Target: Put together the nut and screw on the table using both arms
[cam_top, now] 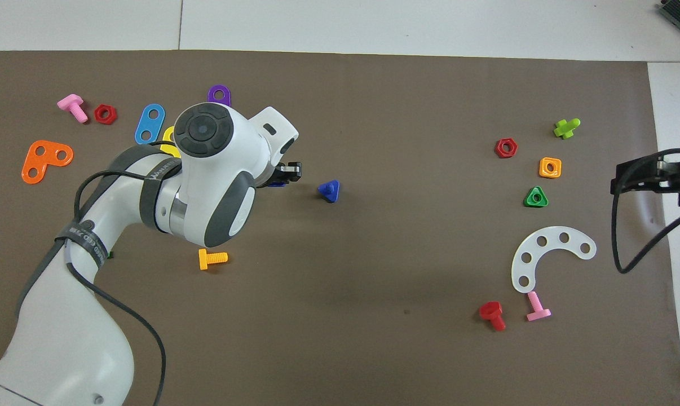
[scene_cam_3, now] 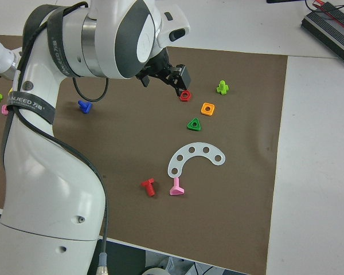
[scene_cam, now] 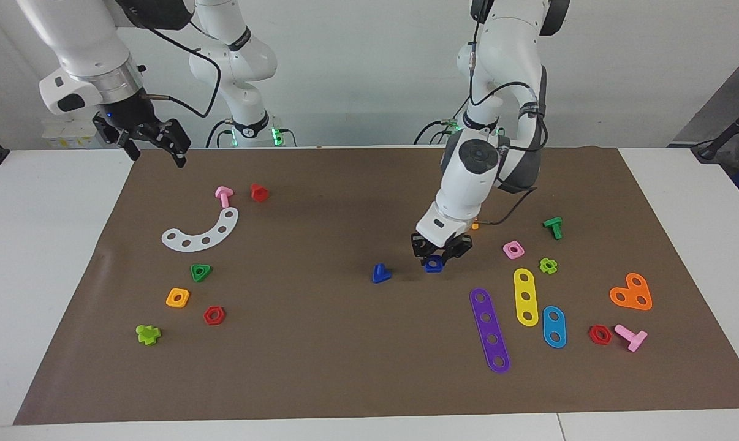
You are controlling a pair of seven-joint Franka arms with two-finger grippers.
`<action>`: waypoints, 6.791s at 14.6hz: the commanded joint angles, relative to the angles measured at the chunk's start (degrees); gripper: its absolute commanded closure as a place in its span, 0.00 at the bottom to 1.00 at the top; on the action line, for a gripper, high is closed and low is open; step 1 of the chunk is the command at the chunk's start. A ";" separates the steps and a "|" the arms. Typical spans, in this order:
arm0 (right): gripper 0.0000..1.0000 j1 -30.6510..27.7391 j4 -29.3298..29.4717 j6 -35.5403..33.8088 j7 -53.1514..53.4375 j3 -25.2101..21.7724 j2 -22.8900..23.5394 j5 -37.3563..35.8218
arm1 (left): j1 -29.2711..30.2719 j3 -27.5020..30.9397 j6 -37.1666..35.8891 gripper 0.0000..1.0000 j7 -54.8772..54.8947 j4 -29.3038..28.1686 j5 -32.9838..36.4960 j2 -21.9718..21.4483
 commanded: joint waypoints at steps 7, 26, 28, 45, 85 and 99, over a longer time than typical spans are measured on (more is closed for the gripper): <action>0.00 -0.34 -1.74 1.61 0.44 0.23 -1.51 1.27 | -7.23 1.32 -3.60 0.71 -7.46 11.88 -2.26 8.75; 0.00 -0.69 -2.18 1.88 0.17 0.22 -1.60 1.27 | -7.67 1.41 -2.46 0.75 -7.46 11.97 -1.12 11.13; 0.00 -0.69 -2.18 1.88 0.17 0.22 -1.60 1.27 | -7.67 1.41 -2.81 0.75 -7.46 11.80 -0.51 11.13; 0.00 -0.96 -2.71 1.97 -0.27 0.22 -1.77 1.27 | -7.67 1.15 -8.35 0.74 -11.24 16.81 -3.40 12.89; 0.00 -1.05 -3.85 2.05 -0.97 0.22 -2.39 1.27 | -6.71 1.76 -11.17 0.76 -12.03 19.97 -5.60 14.29; 0.00 -1.05 -3.94 3.20 -0.97 0.22 -2.39 1.27 | -7.23 1.76 -9.93 0.77 -12.82 18.04 -5.52 13.94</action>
